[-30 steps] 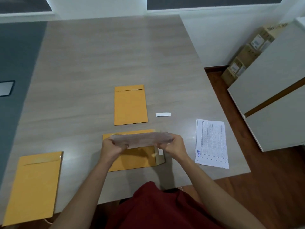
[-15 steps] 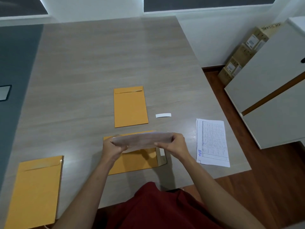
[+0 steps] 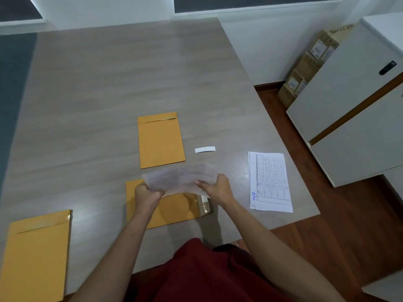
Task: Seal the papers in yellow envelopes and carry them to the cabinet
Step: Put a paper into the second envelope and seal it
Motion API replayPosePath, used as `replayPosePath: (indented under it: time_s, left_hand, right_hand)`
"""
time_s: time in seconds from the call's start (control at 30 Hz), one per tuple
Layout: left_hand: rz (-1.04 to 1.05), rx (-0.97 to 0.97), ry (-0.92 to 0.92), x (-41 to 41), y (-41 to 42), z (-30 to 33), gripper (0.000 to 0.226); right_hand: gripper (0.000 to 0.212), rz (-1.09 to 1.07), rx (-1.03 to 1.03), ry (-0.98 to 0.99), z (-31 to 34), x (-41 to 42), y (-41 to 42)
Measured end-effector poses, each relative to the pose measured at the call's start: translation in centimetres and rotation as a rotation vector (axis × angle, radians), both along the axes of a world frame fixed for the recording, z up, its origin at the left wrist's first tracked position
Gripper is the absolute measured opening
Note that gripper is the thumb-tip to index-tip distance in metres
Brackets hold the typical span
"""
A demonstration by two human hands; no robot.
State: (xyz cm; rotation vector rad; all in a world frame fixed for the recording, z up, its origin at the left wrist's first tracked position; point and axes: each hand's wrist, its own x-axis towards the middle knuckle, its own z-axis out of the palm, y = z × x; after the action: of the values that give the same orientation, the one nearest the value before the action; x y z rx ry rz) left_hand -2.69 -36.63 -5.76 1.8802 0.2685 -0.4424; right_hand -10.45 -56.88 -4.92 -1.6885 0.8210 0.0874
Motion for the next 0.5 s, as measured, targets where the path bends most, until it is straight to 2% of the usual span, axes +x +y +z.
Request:
replayPosePath:
  time_s: [0.13, 0.2, 0.3, 0.37, 0.5]
  left_hand:
    - [-0.053, 0.145, -0.189, -0.9, -2.3, 0.4, 0.051]
    - [-0.103, 0.282, -0.241, -1.7, -3.8, 0.2, 0.054]
    - [-0.329, 0.640, -0.130, -2.9, -6.1, -0.7, 0.079]
    - [-0.447, 0.803, -0.022, -3.7, -7.3, -1.3, 0.091]
    - [-0.482, 0.880, -0.029, -4.5, -8.1, -2.0, 0.091]
  right_hand:
    - [0.042, -0.109, 0.025, 0.005, 0.2, -1.7, -2.7]
    - [0.042, -0.178, 0.045, 0.013, 0.1, -2.9, -4.5]
    - [0.045, -0.248, 0.020, 0.045, 0.0, -4.8, -7.3]
    - [0.045, -0.277, 0.009, 0.071, -0.1, -5.9, -8.9]
    - [0.046, -0.246, -0.022, 0.112, 0.0, -7.4, -10.4]
